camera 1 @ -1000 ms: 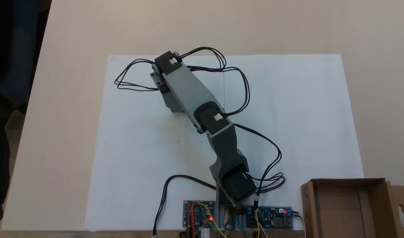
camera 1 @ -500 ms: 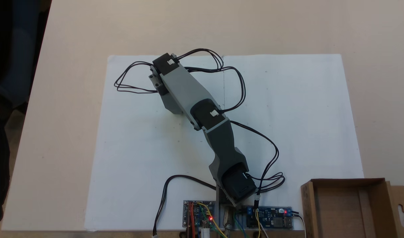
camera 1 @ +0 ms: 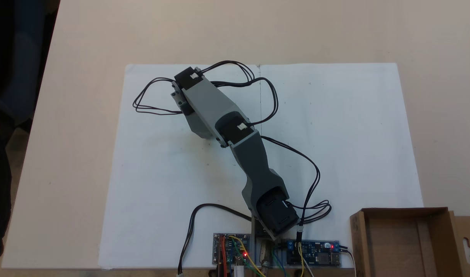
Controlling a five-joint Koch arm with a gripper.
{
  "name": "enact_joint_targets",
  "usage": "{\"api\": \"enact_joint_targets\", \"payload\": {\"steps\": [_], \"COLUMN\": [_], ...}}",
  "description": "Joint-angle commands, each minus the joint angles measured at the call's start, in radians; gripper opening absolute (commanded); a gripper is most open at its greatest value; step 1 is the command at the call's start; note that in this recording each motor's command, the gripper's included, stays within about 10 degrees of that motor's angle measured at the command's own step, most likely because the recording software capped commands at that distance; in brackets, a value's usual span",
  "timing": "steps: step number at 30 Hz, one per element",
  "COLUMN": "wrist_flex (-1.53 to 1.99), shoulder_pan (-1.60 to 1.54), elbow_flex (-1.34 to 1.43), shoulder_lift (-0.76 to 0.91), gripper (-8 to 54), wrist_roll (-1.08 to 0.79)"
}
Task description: Grasp a green dice and put it in the bin.
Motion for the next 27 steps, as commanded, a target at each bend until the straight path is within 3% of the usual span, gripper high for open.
{"api": "enact_joint_targets", "payload": {"steps": [1, 27], "wrist_flex": [-0.025, -0.02], "shoulder_pan": [-0.008, -0.006], "elbow_flex": [-0.032, 0.023], "shoulder_lift": [0.014, 0.006], "gripper": [41.7, 38.6], "wrist_roll": [0.078, 0.077]}}
